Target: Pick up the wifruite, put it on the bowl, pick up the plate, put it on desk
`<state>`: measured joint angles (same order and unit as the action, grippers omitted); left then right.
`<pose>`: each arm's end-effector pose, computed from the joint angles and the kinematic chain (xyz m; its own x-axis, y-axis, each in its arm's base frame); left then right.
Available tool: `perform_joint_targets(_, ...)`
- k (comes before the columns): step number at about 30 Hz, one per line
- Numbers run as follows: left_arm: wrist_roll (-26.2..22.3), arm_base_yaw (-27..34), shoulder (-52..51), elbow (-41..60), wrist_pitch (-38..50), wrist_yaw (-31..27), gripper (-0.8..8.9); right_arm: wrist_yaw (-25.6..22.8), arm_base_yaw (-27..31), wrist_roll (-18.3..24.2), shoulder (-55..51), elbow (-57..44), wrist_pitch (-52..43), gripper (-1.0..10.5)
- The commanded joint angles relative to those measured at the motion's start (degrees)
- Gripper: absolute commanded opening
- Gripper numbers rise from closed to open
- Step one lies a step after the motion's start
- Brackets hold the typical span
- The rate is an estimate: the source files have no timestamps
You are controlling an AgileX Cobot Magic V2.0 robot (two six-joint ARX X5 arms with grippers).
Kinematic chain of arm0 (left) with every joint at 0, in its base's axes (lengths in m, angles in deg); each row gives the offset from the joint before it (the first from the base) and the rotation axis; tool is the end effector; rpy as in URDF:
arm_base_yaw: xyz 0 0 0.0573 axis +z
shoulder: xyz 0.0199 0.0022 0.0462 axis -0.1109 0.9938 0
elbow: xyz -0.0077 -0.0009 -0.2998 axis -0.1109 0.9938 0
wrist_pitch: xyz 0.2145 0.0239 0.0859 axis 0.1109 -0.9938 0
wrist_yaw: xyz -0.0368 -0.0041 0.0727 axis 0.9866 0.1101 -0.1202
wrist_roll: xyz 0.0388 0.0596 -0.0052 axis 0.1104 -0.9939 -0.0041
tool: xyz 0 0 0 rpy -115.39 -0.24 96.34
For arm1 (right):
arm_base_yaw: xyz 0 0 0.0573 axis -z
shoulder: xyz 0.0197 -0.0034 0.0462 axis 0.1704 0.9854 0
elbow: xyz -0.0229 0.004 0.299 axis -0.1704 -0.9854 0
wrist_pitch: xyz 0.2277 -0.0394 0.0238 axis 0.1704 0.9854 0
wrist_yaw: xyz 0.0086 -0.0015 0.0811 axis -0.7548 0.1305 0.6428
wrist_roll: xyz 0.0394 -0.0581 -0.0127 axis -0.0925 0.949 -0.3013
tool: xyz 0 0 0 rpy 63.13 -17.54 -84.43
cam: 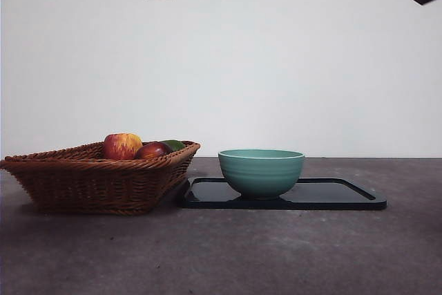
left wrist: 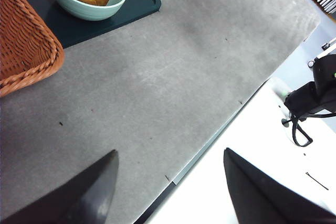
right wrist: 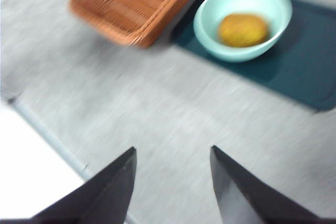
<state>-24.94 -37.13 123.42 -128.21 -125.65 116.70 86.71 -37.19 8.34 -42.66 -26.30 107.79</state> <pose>0.0510 -0.0595 0.3073 0.3738 -0.7498 -0.5460 0.6901 0.6181 -0.3764 0.0845 0.0648 0.3165 0.4697 0.6262 -0.6223 -0.5802 0.7502 0.3169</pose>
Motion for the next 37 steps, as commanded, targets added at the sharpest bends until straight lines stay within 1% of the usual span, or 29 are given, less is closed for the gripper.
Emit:
perform_joint_targets(1, -0.7, -0.2, 0.3, -0.3, 0.9, 0.1, 3.12, 1.6, -0.4, 0.7, -1.3, -1.4, -0.6, 2.2)
perform_joint_targets(6, -0.7, -0.2, 0.3, -0.3, 0.9, 0.1, 3.12, 2.4, -0.4, 0.8, -2.4, -2.2, -0.4, 2.2)
perform_joint_targets(33, -0.7, -0.2, 0.3, -0.3, 1.1, 0.1, 3.12, 2.6, -0.4, 0.7, -2.6, -2.2, -0.4, 2.2)
perform_joint_targets(37, -0.6, -0.2, 2.1, -0.8, 2.5, 0.1, 3.12, 2.6, -0.4, 0.7, -2.6, -2.2, -0.4, 2.2)
